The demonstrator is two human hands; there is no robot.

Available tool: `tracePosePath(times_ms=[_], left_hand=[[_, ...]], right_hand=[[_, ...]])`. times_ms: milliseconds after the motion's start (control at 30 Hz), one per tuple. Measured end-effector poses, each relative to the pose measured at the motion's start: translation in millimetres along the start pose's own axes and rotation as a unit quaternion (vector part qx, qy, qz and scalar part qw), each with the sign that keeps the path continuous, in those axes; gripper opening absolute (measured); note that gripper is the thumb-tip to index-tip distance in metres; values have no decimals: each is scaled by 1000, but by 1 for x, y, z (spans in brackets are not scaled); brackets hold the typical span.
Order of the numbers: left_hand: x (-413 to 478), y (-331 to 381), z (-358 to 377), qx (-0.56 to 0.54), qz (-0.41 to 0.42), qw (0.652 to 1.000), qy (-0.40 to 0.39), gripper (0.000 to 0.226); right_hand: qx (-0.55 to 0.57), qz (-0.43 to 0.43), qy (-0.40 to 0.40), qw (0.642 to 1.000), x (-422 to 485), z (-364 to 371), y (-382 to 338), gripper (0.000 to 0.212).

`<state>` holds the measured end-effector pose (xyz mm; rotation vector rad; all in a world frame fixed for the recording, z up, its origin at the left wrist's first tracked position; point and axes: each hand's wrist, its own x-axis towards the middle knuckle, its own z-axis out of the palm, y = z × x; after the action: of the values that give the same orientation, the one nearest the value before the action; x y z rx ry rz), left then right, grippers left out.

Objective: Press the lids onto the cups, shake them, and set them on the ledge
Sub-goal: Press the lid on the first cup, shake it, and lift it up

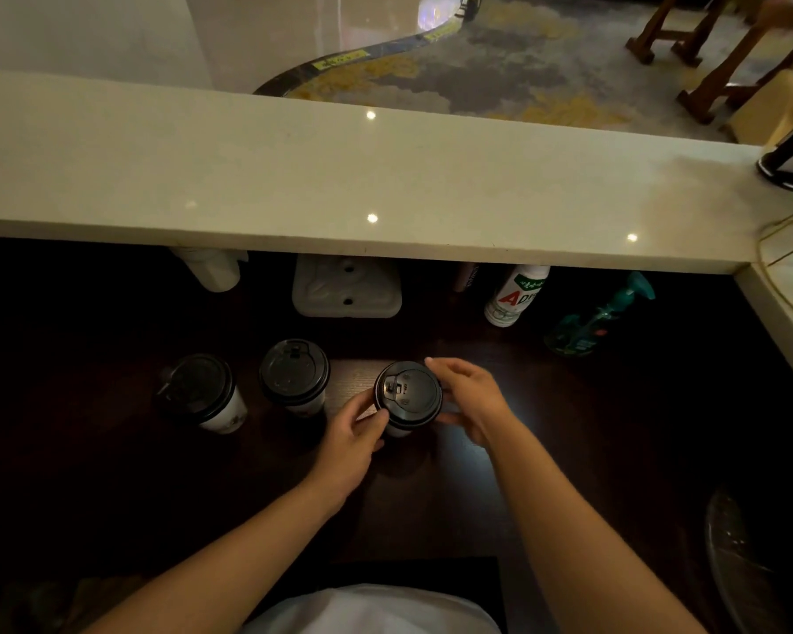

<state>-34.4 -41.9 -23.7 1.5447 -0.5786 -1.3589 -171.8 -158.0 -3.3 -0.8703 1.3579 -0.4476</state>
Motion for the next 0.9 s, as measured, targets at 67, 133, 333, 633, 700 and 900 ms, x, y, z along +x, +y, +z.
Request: tracePosePath(times_ms=[67, 133, 333, 633, 700, 900], left_hand=[[1, 1, -2, 33, 3, 999, -5, 43], [5, 5, -3, 75, 12, 997, -5, 66], [15, 18, 23, 134, -12, 991, 10, 105], [8, 17, 37, 142, -11, 989, 29, 117], [3, 25, 30, 174, -11, 984, 28, 123], [1, 52, -9, 31, 22, 999, 36, 51]], right_hand=[[-36, 8, -11, 999, 4, 0, -15, 26], [-71, 16, -22, 997, 7, 5, -28, 31], [-167, 34, -38, 985, 15, 32, -41, 60], [-248, -13, -49, 967, 11, 36, -44, 63], [-157, -49, -49, 985, 10, 28, -42, 59], [73, -94, 36, 992, -8, -26, -26, 15]])
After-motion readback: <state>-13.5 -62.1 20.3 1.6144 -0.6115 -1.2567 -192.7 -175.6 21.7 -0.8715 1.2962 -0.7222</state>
